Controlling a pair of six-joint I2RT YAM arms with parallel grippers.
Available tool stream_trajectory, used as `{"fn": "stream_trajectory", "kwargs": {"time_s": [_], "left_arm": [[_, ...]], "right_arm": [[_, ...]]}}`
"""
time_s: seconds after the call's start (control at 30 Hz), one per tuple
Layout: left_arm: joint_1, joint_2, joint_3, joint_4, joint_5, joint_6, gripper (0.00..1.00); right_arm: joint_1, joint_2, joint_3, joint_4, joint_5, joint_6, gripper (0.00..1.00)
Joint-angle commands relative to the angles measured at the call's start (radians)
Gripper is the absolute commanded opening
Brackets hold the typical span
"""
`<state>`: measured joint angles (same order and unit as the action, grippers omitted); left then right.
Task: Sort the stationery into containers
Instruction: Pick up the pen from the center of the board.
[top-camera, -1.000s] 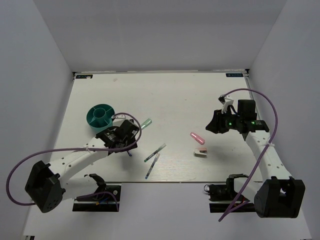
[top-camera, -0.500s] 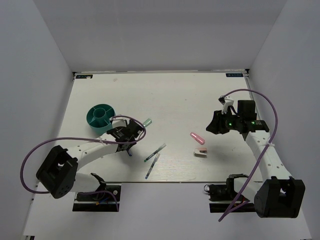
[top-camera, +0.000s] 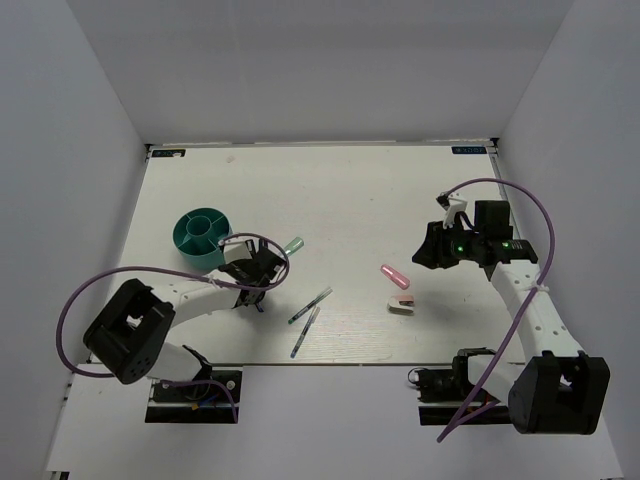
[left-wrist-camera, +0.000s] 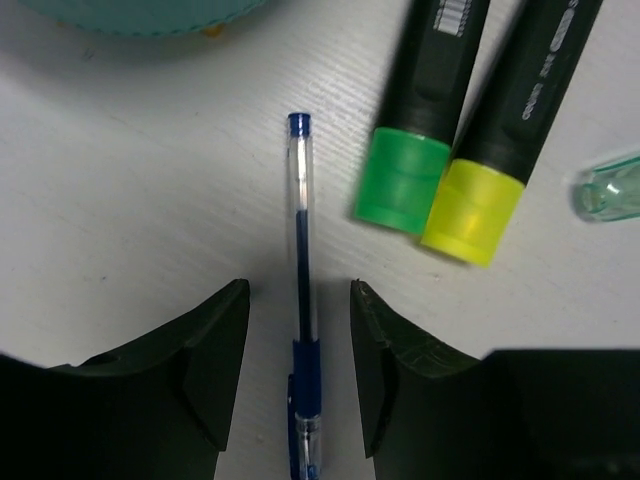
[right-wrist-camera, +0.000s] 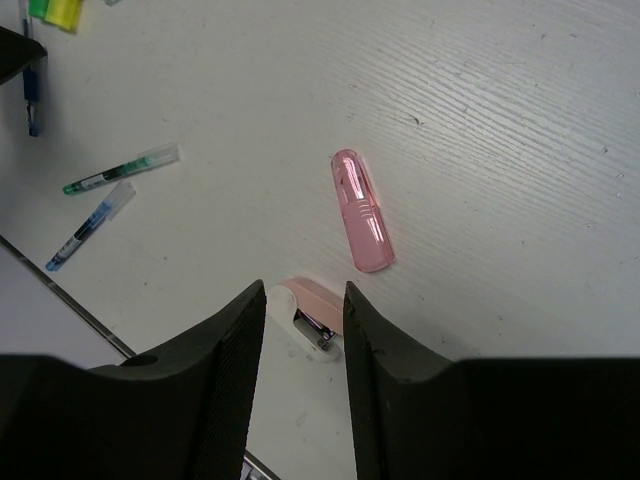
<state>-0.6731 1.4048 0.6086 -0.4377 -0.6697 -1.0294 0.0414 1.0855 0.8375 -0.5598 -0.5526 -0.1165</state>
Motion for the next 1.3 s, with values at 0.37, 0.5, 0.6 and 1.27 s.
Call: {"fn": "stream_trajectory", "kwargs": {"time_s": [0.37, 0.5, 0.6, 1.27], "left_arm": [[-0.002, 0.101, -0.009, -0.024, 0.01, -0.049, 0.49], [-0.019, 0.123, 0.003, -0.081, 0.022, -0.072, 0.49], [-0.028, 0.137, 0.003, -0.095, 0.036, -0.08, 0.41], [-0.197, -0.076, 0.24, -0.334, -0.106, 0.072, 0.0]], "right_arm": [[0.0, 0.011, 0.025, -0.011, 0.0, -0.022, 0.41], [0.002, 0.005, 0.023, -0.011, -0.001, -0.018, 0.41], [0.003, -0.004, 0.025, -0.012, 0.002, -0.017, 0.41], [0.0, -0.035, 0.017, -0.006, 0.002, -0.015, 0.42]]}}
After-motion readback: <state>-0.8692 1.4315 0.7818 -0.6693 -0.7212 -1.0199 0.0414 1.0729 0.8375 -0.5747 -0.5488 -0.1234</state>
